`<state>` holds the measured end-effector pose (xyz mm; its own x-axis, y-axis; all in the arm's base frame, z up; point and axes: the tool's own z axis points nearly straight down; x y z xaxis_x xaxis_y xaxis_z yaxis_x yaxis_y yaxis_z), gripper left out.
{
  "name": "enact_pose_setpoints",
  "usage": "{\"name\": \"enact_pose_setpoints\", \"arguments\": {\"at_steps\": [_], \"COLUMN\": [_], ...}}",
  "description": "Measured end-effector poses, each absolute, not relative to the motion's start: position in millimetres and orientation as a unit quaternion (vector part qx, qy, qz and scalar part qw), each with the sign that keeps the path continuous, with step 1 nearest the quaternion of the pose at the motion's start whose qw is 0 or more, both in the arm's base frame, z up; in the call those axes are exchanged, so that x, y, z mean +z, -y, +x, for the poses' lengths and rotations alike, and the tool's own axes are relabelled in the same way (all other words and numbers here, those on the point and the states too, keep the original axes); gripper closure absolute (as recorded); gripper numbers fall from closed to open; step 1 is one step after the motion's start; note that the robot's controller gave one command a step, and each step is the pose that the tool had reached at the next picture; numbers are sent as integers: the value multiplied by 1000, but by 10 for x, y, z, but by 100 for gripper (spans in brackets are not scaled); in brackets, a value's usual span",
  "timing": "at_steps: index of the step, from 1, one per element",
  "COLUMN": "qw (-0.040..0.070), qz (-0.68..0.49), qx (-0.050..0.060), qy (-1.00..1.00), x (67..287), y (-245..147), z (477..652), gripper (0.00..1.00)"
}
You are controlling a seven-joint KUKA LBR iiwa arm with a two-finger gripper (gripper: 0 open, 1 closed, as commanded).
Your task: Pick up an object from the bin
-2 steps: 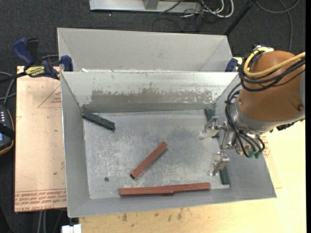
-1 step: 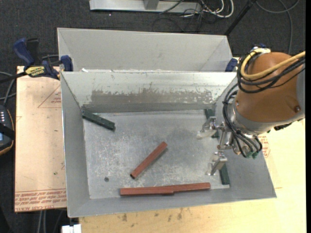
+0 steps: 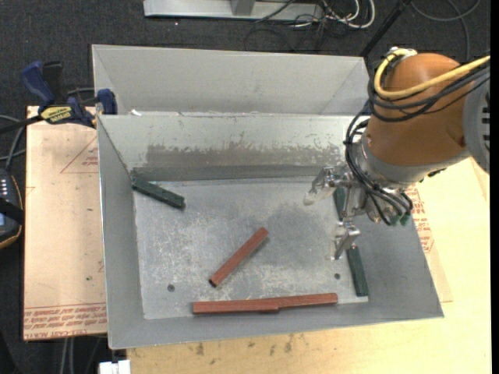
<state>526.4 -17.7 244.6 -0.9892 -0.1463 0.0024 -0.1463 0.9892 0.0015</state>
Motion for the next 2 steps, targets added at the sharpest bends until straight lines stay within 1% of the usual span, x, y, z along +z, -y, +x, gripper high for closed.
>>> {"name": "enact_pose_setpoints", "arguments": {"at_steps": [1, 2], "qw": [-5, -3], "qz": [89, 127], "qx": [1, -1], "qy": [996, 992], "x": [2403, 1782], "y": [-259, -493], "z": [5913, 5809], "gripper": [0, 0]}}
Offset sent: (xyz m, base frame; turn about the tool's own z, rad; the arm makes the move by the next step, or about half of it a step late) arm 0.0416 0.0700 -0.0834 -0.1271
